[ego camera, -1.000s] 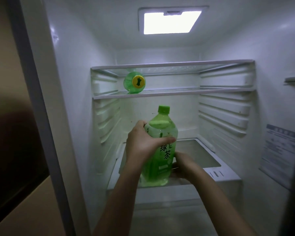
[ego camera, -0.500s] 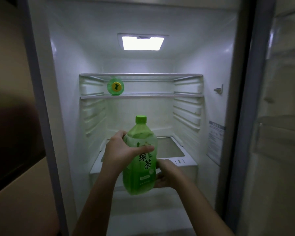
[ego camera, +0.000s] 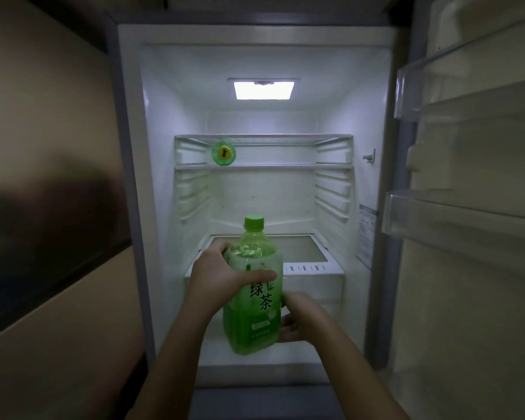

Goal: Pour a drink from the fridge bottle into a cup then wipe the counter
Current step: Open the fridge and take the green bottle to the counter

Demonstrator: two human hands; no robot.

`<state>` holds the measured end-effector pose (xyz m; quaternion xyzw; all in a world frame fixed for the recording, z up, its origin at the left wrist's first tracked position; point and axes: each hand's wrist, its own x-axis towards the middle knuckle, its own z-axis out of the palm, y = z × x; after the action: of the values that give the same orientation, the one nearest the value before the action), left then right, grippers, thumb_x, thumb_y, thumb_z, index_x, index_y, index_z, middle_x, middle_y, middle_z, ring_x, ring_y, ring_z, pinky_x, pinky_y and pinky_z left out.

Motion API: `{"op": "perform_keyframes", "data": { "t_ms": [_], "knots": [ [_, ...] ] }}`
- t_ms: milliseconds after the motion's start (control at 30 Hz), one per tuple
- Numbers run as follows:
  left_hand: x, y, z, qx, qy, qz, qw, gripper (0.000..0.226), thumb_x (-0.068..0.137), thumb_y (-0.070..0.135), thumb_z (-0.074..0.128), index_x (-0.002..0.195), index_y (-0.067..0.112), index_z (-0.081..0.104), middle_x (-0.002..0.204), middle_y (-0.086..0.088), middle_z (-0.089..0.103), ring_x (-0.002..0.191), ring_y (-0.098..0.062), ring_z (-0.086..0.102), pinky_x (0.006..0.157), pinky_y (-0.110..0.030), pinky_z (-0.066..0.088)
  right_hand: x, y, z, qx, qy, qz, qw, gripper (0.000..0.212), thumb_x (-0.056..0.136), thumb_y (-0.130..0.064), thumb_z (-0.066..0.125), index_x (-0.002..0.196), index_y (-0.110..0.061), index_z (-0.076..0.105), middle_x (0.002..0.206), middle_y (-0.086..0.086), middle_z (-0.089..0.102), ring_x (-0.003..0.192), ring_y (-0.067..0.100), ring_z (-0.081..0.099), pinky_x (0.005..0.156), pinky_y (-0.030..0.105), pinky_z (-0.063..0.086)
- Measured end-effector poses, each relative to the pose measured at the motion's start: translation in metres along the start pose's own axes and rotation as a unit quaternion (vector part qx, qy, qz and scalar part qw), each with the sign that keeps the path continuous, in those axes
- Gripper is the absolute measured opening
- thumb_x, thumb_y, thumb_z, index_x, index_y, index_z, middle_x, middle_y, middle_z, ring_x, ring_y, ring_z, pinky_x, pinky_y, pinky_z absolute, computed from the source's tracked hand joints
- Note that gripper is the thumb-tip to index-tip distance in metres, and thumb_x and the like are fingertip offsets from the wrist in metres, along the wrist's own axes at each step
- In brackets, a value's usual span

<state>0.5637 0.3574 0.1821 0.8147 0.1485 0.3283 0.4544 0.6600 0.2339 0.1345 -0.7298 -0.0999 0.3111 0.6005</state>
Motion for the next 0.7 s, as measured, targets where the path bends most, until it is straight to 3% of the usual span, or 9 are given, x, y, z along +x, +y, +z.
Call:
{"op": "perform_keyframes", "data": {
  "t_ms": [167, 267, 433, 700],
  "knots": [
    [-0.031, 0.005, -0.014, 0.008, -0.007, -0.003, 1.0, 0.057, 0.048, 0.034, 0.096, 0.092, 0.026, 0.061, 0.089, 0.009, 0.07, 0.08, -0.007, 0.068, 0.063, -0.022, 0.053, -0.02, 0.015, 0.007, -0.008, 0.002, 0.01, 1.0, 0.021, 0.094, -0.02, 0.051, 0.094, 0.0, 0.054, 0.078, 0.021, 0.064, 0.065, 0.031, 0.066, 0.062, 0.038, 0.06],
    [-0.05, 0.009, -0.023, 0.008, -0.012, -0.007, 1.0, 0.061, 0.047, 0.036, 0.097, 0.095, 0.025, 0.062, 0.09, 0.009, 0.071, 0.082, -0.005, 0.068, 0.065, -0.021, 0.053, -0.031, 0.024, 0.011, -0.029, 0.019, 0.007, 0.999, 0.025, 0.092, -0.02, 0.051, 0.103, 0.002, 0.057, 0.088, 0.023, 0.065, 0.072, 0.034, 0.067, 0.068, 0.041, 0.061],
    [-0.088, 0.017, -0.042, 0.004, -0.02, -0.011, 1.0, 0.064, 0.047, 0.035, 0.097, 0.099, 0.022, 0.062, 0.09, 0.009, 0.071, 0.08, -0.002, 0.067, 0.06, -0.016, 0.05, -0.062, 0.041, 0.018, -0.03, 0.038, -0.008, 0.999, 0.026, 0.093, -0.017, 0.049, 0.109, 0.002, 0.056, 0.097, 0.027, 0.066, 0.074, 0.035, 0.068, 0.062, 0.041, 0.061],
    [-0.168, 0.024, -0.074, -0.014, -0.034, -0.016, 0.999, 0.065, 0.045, 0.032, 0.098, 0.1, 0.027, 0.064, 0.09, 0.011, 0.072, 0.08, -0.001, 0.069, 0.07, -0.021, 0.057, -0.142, 0.081, 0.044, -0.02, 0.035, 0.002, 0.999, 0.027, 0.09, -0.016, 0.053, 0.108, 0.003, 0.058, 0.097, 0.029, 0.067, 0.072, 0.035, 0.068, 0.056, 0.037, 0.059]
  ]
}}
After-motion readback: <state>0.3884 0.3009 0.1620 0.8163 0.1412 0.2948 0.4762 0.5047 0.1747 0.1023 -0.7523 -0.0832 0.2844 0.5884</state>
